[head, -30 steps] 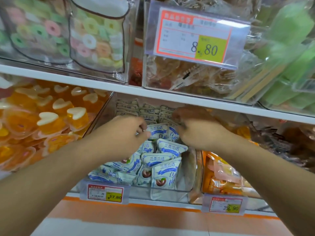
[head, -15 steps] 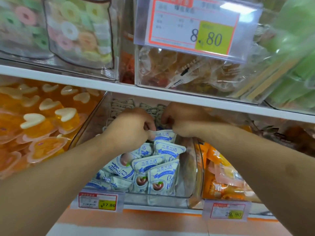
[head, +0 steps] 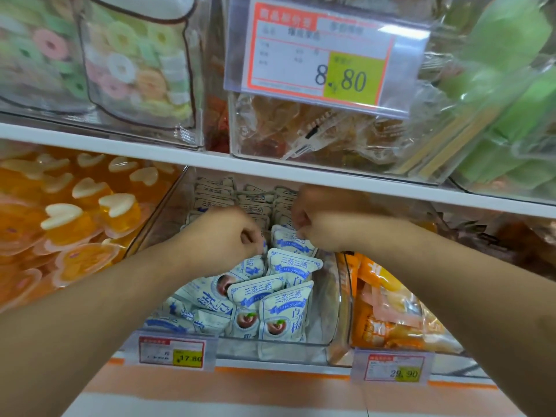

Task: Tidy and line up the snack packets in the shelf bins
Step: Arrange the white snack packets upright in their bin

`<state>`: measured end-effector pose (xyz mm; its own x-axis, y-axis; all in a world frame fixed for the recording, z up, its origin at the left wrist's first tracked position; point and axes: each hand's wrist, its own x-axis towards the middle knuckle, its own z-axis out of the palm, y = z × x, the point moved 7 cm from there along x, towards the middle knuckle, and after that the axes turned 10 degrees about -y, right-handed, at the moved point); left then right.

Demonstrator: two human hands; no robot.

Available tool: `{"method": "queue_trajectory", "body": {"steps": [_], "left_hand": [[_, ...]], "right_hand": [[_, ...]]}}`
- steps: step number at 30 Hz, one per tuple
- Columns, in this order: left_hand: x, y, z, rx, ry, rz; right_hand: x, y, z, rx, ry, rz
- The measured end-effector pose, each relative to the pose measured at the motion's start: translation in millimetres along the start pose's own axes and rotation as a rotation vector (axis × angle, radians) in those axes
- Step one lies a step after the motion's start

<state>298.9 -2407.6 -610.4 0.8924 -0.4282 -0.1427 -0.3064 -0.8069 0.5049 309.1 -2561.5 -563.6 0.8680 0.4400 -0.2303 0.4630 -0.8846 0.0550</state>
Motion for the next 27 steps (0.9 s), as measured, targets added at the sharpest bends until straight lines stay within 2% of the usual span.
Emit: {"method": "queue_trajectory", "body": {"steps": [5,9,12,14,19,22,25,27], "left_hand": [[-8.5,0.1,-1.0,0.034,-0.094,0.038],[-9.4,-5.1,0.7,0.038,-0.127,0.038],[-12.8,-5.8,3.1,0.067,-0.197,0.039],[-17.4,-4.4,5.4,0.038,-0.256,0.021],[-28.8,-9.4,4.8,0.028,-0.251,0.002],[-34.1,-8.8,5.4,-0.022,-0.267,0.028],[-37.5,2.3,9.8,-0.079,-0.350,0.091],[-39.5,8.8,11.9,-0.037,-0.386,0.149]], "right_hand": [[7.3,1.3,4.8,-0.037,0.006,0.063],[-4.1,-12.0,-3.3,0.087,0.071,-0.020],[-17.3,-25.6,7.4,0.045,0.001,-0.091],[-19.7,-26.8,17.3,-0.010,-0.084,-0.060],[-16.1,-30.4,15.2,0.014,-0.123,-0.074],[-12.8,-27.1,15.9,0.059,-0.157,-0.048],[-8.4,-25.8,14.4,0.090,-0.185,-0.047],[-6.1,-25.4,14.5,0.124,-0.210,-0.046]]}}
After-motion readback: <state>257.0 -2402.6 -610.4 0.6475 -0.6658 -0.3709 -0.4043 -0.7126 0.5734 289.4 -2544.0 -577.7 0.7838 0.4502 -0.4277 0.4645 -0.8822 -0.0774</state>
